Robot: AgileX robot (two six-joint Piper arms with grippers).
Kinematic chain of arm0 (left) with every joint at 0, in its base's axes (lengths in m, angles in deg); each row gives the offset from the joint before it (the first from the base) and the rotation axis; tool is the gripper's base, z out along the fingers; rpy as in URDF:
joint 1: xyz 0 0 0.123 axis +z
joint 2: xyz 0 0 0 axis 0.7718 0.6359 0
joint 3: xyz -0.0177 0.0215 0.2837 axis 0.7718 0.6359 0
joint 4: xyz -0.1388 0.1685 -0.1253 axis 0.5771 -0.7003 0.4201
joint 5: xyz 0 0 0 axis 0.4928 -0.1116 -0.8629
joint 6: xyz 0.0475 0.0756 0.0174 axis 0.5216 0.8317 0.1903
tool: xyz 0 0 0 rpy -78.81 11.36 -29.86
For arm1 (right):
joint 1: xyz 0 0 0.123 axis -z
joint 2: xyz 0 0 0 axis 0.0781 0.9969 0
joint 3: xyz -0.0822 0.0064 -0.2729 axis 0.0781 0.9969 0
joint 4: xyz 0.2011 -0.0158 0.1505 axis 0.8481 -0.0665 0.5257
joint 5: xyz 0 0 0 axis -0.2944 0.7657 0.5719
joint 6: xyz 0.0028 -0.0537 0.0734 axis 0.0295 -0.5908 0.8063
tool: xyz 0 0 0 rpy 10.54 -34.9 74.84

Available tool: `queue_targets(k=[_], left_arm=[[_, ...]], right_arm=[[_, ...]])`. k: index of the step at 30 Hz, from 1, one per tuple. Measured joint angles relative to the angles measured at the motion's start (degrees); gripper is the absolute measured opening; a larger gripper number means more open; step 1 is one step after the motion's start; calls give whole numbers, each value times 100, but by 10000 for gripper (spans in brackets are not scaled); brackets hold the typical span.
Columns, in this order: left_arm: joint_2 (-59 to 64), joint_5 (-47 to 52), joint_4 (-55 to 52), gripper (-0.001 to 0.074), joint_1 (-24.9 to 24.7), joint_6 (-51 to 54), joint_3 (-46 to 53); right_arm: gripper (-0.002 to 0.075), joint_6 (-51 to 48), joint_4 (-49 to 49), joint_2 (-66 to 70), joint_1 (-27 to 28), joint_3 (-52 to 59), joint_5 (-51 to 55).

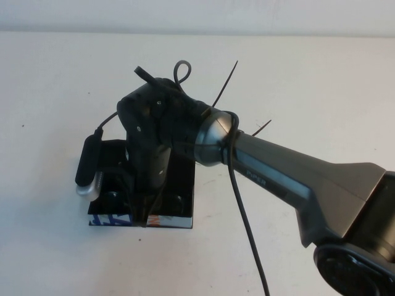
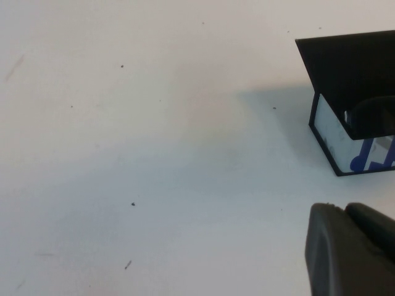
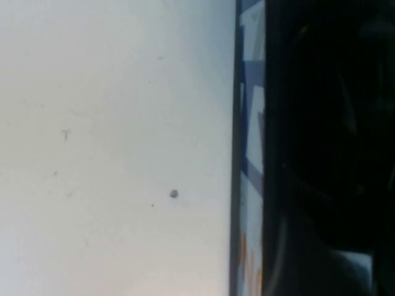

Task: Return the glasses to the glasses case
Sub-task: Place the glasses in the glasses case

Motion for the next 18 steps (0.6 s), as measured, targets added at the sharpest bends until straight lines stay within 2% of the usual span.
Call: queue_targets(k=[3, 5, 18], left_arm=[[0, 0, 0, -4, 0, 0, 0], [0, 0, 0, -4, 0, 0, 0], [0, 0, 0, -4, 0, 0, 0]], right_arm=[[296, 9, -52, 0, 0, 0, 0], [321, 9, -88, 0, 0, 0, 0], [343, 191, -269, -176, 11, -4, 0]])
